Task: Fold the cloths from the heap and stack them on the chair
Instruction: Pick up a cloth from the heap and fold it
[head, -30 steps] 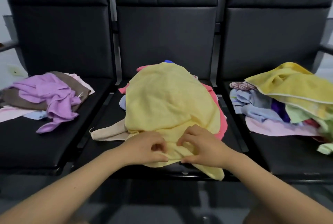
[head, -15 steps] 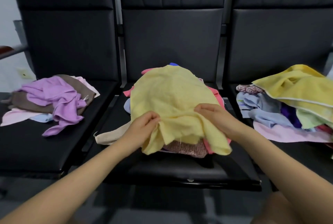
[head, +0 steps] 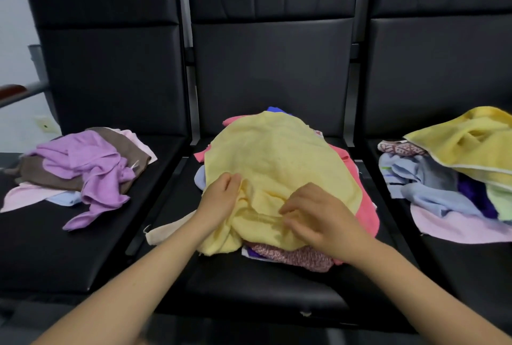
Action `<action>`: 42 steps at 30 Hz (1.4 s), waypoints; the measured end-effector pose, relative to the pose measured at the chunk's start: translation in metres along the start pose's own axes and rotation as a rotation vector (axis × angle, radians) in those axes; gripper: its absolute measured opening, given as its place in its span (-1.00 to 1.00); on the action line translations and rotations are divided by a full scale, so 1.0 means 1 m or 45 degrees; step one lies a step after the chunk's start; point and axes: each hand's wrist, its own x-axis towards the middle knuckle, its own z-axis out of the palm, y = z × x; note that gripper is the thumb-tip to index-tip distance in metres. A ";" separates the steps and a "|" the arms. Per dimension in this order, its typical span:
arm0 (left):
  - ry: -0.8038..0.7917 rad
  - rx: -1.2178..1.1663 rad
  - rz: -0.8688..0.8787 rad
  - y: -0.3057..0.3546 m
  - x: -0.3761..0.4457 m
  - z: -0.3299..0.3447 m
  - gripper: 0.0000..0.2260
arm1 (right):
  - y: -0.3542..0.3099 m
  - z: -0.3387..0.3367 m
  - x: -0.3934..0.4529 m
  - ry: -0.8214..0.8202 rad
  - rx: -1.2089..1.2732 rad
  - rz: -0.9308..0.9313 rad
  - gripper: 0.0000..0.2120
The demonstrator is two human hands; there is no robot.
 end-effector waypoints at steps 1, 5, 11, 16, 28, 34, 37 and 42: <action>0.040 0.010 0.070 -0.001 0.001 0.002 -0.62 | 0.003 0.005 0.000 -0.120 -0.078 -0.013 -0.72; 0.132 0.017 0.514 0.001 -0.003 0.002 -0.66 | 0.025 0.015 -0.001 -0.276 -0.118 0.106 -0.58; -0.382 0.555 1.047 -0.013 0.000 0.005 -0.55 | 0.045 0.000 0.003 -0.222 -0.011 0.368 -0.67; -0.390 0.232 0.658 -0.012 0.004 0.005 -0.86 | 0.058 -0.019 0.001 -0.356 0.032 0.543 -0.69; -0.171 -0.172 0.244 0.001 0.000 -0.008 -0.73 | 0.040 -0.033 0.006 -0.082 0.199 0.593 -0.80; 0.002 -0.342 0.147 0.005 0.006 -0.014 -0.70 | 0.020 -0.029 0.016 -0.224 0.399 0.710 -0.63; 0.111 -0.344 0.087 -0.006 0.014 -0.023 -0.73 | 0.033 -0.039 0.013 -0.350 0.507 0.900 -0.64; 0.209 -0.237 0.034 -0.020 0.022 -0.031 -0.65 | 0.079 -0.050 0.001 0.226 0.761 1.161 -0.76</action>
